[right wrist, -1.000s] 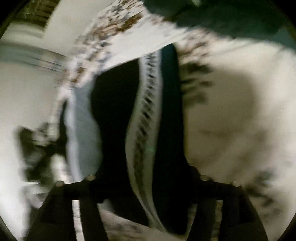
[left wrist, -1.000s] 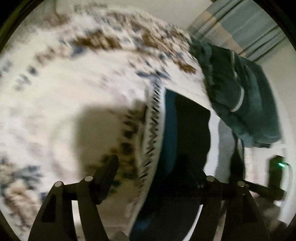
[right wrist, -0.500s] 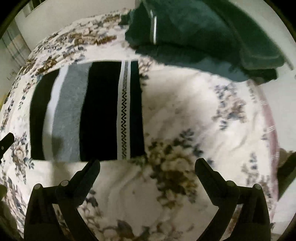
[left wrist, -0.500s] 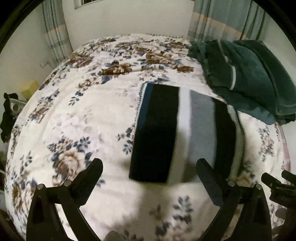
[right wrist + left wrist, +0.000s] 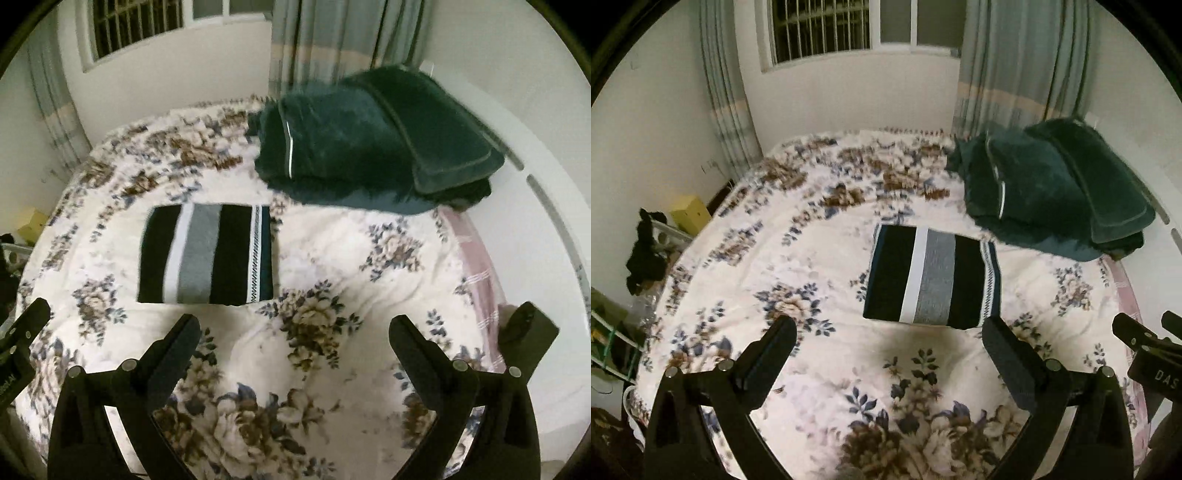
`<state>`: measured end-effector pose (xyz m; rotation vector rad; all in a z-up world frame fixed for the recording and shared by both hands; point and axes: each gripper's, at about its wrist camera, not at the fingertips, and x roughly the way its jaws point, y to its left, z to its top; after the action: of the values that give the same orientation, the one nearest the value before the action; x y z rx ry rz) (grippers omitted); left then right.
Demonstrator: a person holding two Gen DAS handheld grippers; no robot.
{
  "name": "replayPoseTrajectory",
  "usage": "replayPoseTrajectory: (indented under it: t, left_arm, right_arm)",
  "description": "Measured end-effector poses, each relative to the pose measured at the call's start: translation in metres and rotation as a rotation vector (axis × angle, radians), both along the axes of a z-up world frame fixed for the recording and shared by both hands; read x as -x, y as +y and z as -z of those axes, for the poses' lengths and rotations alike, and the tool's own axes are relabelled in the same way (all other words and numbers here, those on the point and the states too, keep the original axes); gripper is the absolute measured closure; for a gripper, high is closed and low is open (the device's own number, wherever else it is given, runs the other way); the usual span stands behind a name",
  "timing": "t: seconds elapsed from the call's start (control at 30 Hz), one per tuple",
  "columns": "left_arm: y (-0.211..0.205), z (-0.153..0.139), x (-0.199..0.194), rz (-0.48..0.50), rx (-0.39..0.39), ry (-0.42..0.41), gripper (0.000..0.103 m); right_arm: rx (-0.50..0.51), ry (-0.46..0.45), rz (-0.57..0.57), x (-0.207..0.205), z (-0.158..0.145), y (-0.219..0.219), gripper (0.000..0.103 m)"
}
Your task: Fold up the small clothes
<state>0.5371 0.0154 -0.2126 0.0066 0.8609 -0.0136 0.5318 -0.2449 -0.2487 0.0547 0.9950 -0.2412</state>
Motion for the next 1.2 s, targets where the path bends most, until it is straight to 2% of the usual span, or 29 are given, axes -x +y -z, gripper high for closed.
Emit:
replayPoseTrajectory:
  t: [0.23, 0.53, 0.73, 0.93, 1.2]
  left_arm:
    - [0.002, -0.068, 0.069, -0.010, 0.019, -0.093, 0.000]
    - [-0.001, -0.127, 0.141, 0.014, 0.014, -0.158, 0.000]
    - [-0.004, -0.144, 0.175, 0.033, 0.008, -0.192, 0.000]
    - [-0.001, -0.150, 0.193, 0.029, 0.021, -0.202, 0.000]
    - [0.002, -0.155, 0.206, 0.013, 0.017, -0.215, 0.000]
  right_arm:
    - [0.009, -0.115, -0.009, 0.085, -0.096, 0.009, 0.000]
    - [0.022, -0.232, -0.036, 0.188, -0.182, 0.017, 0.000]
    - [0.028, -0.280, -0.053, 0.236, -0.217, 0.022, 0.000]
    - [0.028, -0.316, -0.065, 0.268, -0.239, 0.025, 0.000]
    - [0.037, -0.334, -0.089, 0.281, -0.250, 0.028, 0.000]
